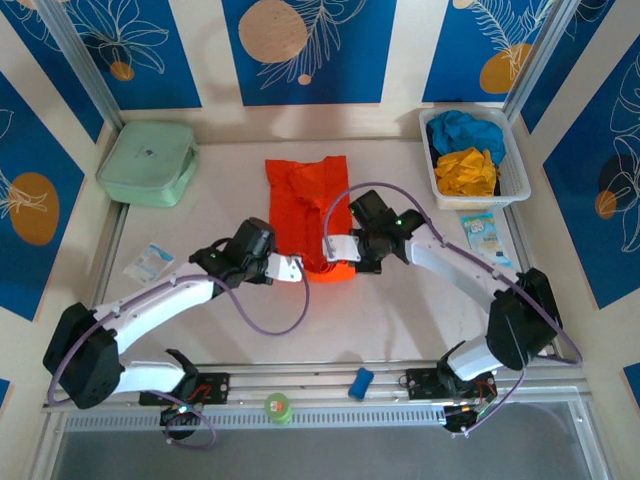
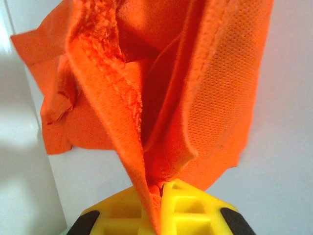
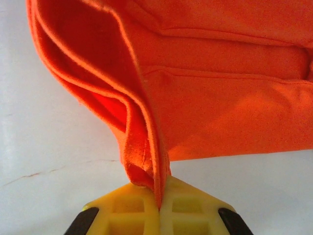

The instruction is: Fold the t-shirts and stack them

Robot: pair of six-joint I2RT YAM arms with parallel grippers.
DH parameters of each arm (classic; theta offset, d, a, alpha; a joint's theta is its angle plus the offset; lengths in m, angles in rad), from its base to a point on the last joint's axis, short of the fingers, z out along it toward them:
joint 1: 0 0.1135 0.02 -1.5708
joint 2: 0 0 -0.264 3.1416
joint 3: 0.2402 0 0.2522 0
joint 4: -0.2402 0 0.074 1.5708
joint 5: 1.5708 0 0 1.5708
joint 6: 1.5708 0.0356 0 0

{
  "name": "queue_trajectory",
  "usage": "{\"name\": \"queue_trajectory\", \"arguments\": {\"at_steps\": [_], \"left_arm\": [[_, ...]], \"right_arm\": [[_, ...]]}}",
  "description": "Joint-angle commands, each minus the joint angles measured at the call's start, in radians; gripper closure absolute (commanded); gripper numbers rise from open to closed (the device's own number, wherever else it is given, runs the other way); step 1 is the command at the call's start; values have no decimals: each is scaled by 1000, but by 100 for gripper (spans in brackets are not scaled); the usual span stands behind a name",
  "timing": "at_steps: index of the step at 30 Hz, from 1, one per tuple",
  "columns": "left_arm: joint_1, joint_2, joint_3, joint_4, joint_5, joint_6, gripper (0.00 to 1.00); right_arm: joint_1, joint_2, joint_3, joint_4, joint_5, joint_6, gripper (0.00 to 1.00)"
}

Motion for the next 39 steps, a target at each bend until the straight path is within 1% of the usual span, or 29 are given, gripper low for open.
{"name": "queue_trajectory", "arguments": {"at_steps": [1,6,14,19,24,29,31,34,36,38,39], "left_arm": [[54,45,71,44,26,-5,100],[109,130,142,61,38,-11,100],[161,249,167,166,9,-28,100],[182,320,165,217,-8,-35,100],[198,388,160,303,-16,-43,100],[206,450,155,392,-38,-45,100],[206,468,155,425,-50,-52,100],[206,484,155,458,-59,-62,77],[208,492,157,483,-74,-66,58],[209,496,163,502,-92,-75,47],[212,496,168,510,-99,-82,42]], "right_arm": [[-41,69,88,-33,-66,-28,100],[-80,183,197,-9,-45,-10,100],[-113,333,324,21,8,37,100],[-123,402,357,61,49,80,100],[-125,465,365,125,135,139,100],[-126,504,346,200,138,183,100],[-128,520,344,228,138,204,98],[-134,545,361,249,147,244,89],[-140,561,385,257,161,282,81],[-149,576,420,248,170,320,76],[-153,581,436,246,177,344,70]]}}
